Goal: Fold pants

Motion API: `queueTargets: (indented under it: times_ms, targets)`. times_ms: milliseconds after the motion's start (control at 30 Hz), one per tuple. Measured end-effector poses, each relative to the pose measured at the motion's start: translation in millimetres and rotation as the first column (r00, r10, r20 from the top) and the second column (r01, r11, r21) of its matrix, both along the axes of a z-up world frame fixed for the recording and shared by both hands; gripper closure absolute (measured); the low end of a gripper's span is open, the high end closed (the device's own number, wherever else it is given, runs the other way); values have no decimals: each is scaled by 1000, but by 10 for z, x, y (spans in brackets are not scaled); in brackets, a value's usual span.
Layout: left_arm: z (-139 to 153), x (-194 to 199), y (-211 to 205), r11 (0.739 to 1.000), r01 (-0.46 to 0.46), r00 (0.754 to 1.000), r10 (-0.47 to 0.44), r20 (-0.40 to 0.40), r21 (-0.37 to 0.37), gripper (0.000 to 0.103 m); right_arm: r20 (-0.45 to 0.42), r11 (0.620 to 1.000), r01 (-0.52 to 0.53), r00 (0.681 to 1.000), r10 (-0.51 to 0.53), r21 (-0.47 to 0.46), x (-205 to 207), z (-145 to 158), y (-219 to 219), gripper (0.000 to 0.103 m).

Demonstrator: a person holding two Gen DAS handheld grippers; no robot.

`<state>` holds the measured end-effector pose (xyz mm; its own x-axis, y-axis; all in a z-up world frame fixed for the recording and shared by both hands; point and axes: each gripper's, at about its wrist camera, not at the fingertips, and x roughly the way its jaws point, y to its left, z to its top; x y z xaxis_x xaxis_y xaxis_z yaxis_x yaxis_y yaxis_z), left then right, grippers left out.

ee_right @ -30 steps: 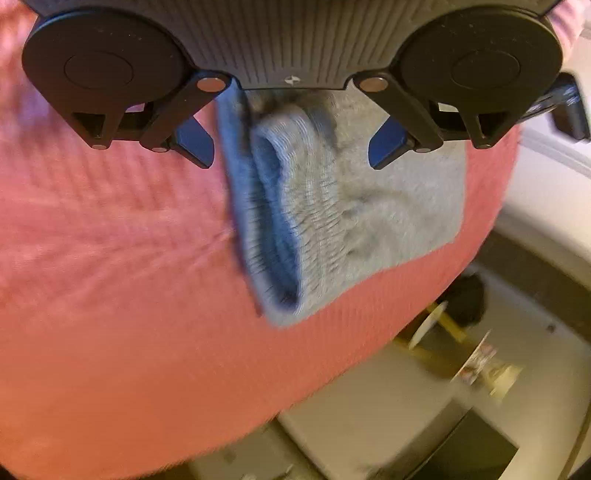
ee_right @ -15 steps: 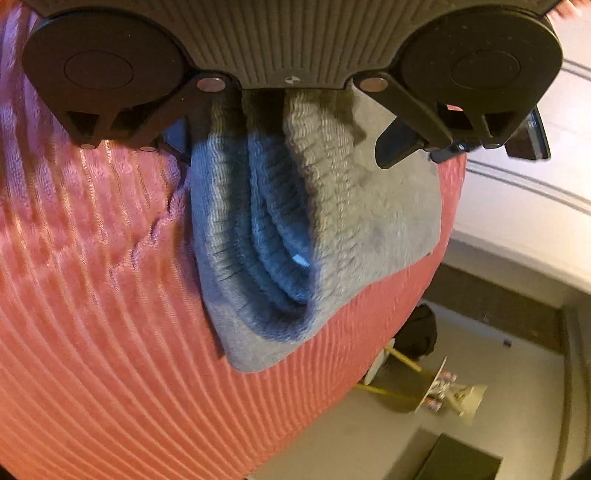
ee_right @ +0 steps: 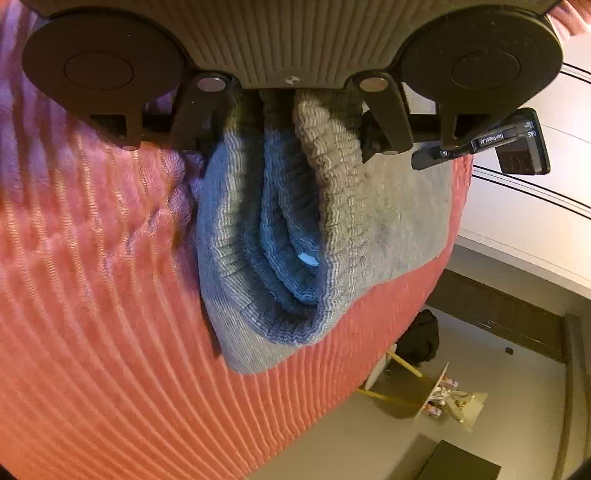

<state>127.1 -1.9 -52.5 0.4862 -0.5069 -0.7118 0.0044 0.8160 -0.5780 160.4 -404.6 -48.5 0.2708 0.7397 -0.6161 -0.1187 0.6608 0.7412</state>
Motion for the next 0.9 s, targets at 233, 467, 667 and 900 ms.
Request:
queueTargets:
  times_ms: [233,467,667,900]
  targets:
    - [290,-33,74,990,-88,995,93,40,-106,70,66,999,10,998,-7,-41,-45,188,82,52]
    - [752,222,75,988,-148,980,153,130,-45,63,198,999,31,980,-26,-21,164,744,150,52]
    - [790,115,20,929,-307,950,286,128,204,52,177,959,173,975,-135,-224,406,889,43,30]
    - [432,-730,-54,930,-362,928,366,72,-62,49,53,898,437,899,-434,-58,-472,576,-454,26]
